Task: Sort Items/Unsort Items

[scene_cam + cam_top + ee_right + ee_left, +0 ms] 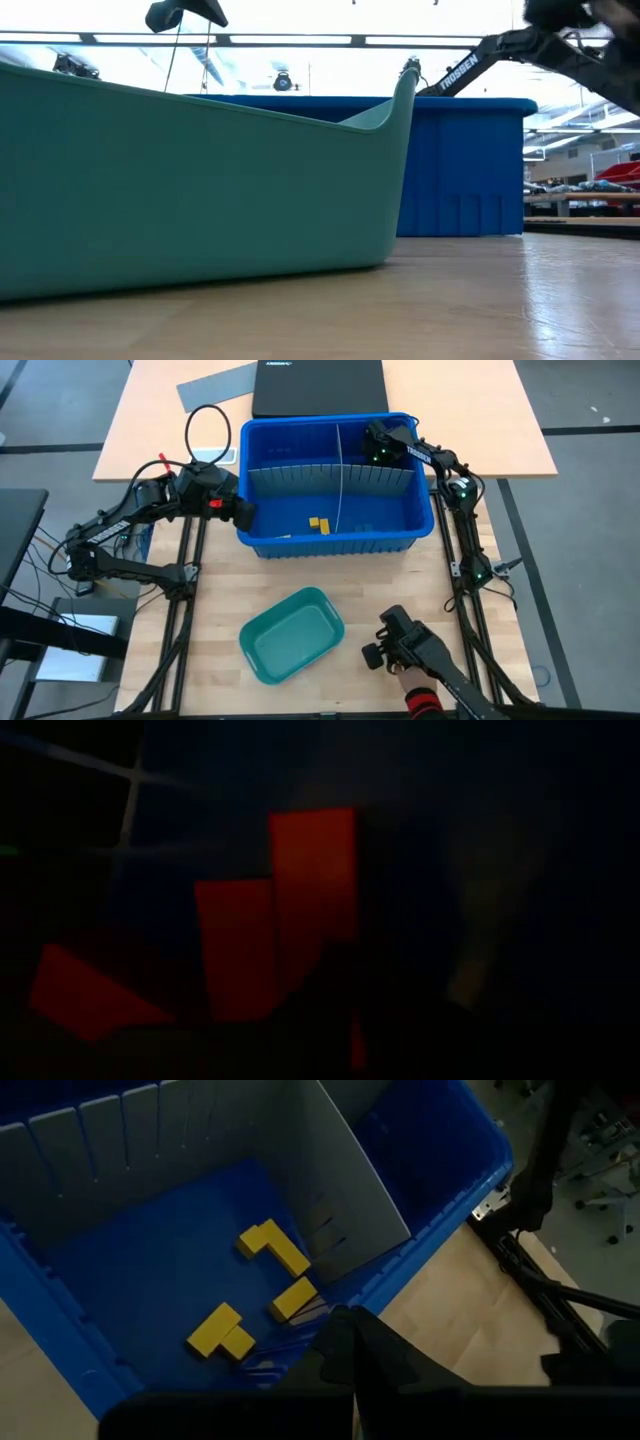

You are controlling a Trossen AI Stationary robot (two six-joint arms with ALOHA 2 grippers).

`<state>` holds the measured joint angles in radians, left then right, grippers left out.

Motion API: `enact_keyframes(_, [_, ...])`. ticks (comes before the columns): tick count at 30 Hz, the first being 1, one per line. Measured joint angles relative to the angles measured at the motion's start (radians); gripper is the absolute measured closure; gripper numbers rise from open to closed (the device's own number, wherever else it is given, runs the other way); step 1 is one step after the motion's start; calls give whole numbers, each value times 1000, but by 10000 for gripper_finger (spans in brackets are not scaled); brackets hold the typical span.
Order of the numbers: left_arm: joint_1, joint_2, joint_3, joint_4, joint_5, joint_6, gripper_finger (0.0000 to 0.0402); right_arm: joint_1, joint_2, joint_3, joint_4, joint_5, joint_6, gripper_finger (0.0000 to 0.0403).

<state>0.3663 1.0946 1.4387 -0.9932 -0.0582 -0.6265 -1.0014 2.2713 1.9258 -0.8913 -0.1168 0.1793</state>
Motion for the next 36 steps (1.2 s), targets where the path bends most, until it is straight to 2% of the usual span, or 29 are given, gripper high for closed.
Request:
enact_keyframes(5, [0,0,0,0,0,17,401,-3,10,150,-89,-21,-43,400])
enact_keyframes(15, [0,0,0,1,0,39,401,-3,4,429,-250,-194,-54,402])
enact_keyframes(20, [0,0,0,1,0,47,401,-1,-65,407,-237,-290,-44,402])
enact_keyframes(22, [0,0,0,1,0,50,401,-1,-84,407,-236,-275,-47,402])
enact_keyframes(24, [0,0,0,1,0,58,401,0,-89,408,-235,-204,-52,400])
enact_keyframes(27, [0,0,0,2,0,72,401,-1,-77,407,-262,-172,-58,383])
enact_keyframes(36, [0,0,0,3,9,73,401,10,-78,428,-312,-266,-125,281])
